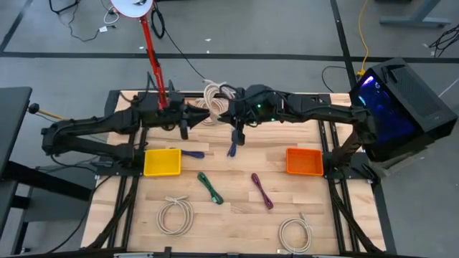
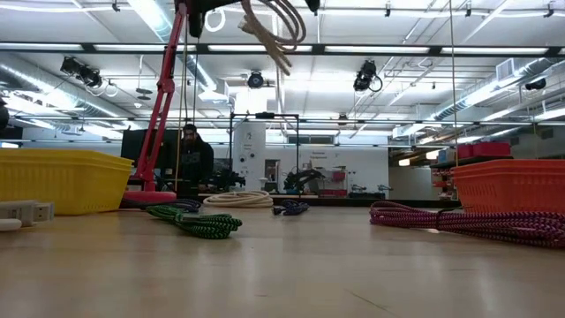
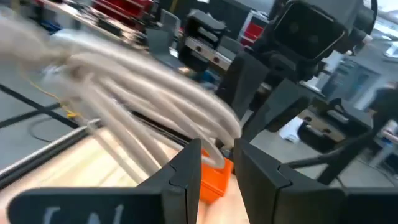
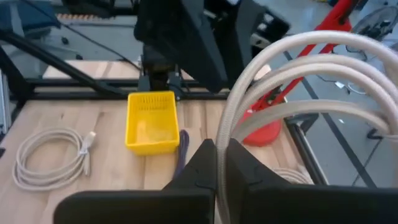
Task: Pick & Place USB Port
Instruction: Put the light brown HDMI cable into the yellow bin
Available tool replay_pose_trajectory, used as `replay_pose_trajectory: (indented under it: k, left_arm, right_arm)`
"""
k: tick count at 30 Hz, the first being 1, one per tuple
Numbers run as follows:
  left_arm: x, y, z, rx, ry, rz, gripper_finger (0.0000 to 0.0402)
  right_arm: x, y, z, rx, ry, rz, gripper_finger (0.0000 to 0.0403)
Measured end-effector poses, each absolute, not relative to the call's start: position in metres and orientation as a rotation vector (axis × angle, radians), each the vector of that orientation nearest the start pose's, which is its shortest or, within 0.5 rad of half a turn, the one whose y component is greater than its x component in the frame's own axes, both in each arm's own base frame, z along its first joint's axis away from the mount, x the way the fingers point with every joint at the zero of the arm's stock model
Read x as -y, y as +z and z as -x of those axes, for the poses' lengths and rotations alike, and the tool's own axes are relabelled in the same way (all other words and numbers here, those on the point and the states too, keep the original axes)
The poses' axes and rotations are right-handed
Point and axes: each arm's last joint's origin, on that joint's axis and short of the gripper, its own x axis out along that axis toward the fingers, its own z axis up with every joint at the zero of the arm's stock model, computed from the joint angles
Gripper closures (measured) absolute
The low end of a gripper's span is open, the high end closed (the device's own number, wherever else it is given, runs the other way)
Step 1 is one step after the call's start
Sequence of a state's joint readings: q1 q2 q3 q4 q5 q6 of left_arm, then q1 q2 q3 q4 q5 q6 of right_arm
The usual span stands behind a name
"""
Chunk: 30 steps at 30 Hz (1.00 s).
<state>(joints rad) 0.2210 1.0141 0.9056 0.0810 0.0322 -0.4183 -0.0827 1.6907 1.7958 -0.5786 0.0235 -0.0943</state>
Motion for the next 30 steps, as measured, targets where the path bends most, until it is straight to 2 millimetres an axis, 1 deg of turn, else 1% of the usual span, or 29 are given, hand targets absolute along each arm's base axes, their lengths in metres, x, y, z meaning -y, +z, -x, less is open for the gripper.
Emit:
replay_pose_trajectory:
  k: [3,9,12,19,26,30]
  left_arm:
    - [-0.053,0.358,-0.231,0.016,0.148,0.461,0.0303]
    - [-0.056,0.356,-0.238,0.031,0.118,0.488,0.0303]
    - [-0.056,0.361,-0.238,0.074,0.097,0.484,0.0303]
    - [-0.057,0.361,-0.236,0.079,0.140,0.485,0.0303]
    - [-0.062,0.361,-0.234,0.089,0.164,0.499,0.0303]
    - [-0.063,0.366,-0.234,0.139,0.154,0.493,0.0303]
  right_arm:
    - [0.030,0.408,-0.372,-0.483,-0.091,0.098,0.0398]
    - [0.030,0.411,-0.368,-0.487,-0.097,0.131,0.0398]
    - [0.031,0.411,-0.367,-0.495,-0.125,0.151,0.0398]
    - [0.032,0.413,-0.365,-0.496,-0.127,0.173,0.0398]
    - [0.034,0.419,-0.361,-0.466,-0.134,0.176,0.0398]
    - [0.033,0.419,-0.361,-0.465,-0.133,0.174,0.0398]
